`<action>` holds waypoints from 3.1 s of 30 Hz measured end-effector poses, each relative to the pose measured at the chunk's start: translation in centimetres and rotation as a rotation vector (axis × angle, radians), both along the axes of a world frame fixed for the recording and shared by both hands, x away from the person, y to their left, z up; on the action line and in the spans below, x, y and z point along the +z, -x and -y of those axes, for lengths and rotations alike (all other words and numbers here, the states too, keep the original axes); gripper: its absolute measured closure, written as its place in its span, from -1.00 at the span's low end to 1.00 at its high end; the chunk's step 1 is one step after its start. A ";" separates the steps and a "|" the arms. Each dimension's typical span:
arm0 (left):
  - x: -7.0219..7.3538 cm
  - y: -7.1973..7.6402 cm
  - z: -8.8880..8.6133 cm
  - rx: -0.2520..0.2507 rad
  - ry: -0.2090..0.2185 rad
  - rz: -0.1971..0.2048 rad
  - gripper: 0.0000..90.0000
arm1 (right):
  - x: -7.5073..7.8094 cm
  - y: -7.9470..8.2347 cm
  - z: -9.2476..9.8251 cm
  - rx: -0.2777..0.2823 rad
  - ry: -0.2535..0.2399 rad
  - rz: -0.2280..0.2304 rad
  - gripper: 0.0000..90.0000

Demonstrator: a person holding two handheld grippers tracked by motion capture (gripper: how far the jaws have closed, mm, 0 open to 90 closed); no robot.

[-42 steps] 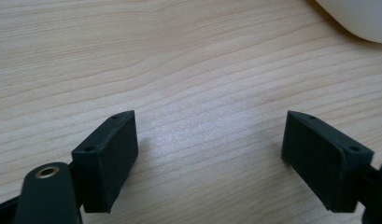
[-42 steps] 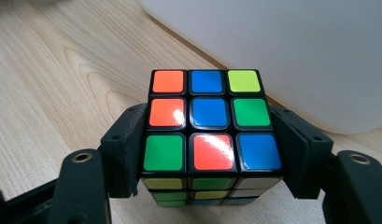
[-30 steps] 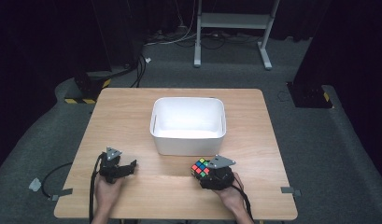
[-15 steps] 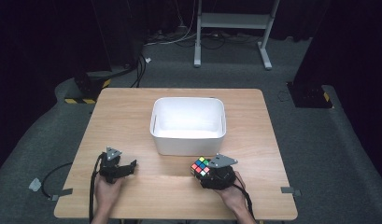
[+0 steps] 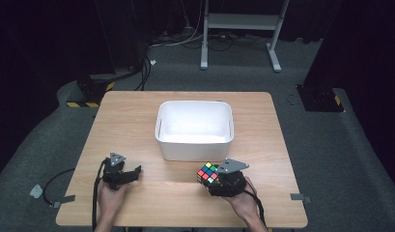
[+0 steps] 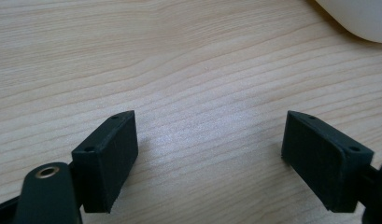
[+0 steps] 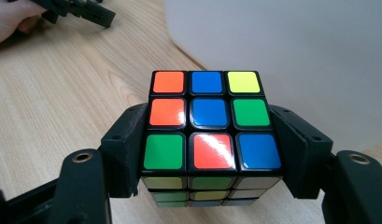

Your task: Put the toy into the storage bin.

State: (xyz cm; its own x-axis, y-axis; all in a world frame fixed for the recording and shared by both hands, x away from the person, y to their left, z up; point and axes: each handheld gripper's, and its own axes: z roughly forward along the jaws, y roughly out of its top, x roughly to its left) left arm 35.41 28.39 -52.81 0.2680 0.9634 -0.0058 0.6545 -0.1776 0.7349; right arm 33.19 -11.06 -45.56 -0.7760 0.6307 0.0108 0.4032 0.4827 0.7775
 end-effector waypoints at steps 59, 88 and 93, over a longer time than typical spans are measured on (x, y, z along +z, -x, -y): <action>0.0 0.0 0.0 0.000 0.000 0.000 -0.59 | 6.7 -0.1 2.0 0.030 -0.094 0.031 -0.24; 0.0 0.0 0.0 0.000 0.001 0.000 -0.59 | 9.6 -1.3 1.8 0.011 -0.112 0.058 -0.24; 0.0 0.0 0.0 0.000 0.001 0.001 -0.59 | 10.1 -1.6 1.7 0.014 -0.115 0.059 -0.24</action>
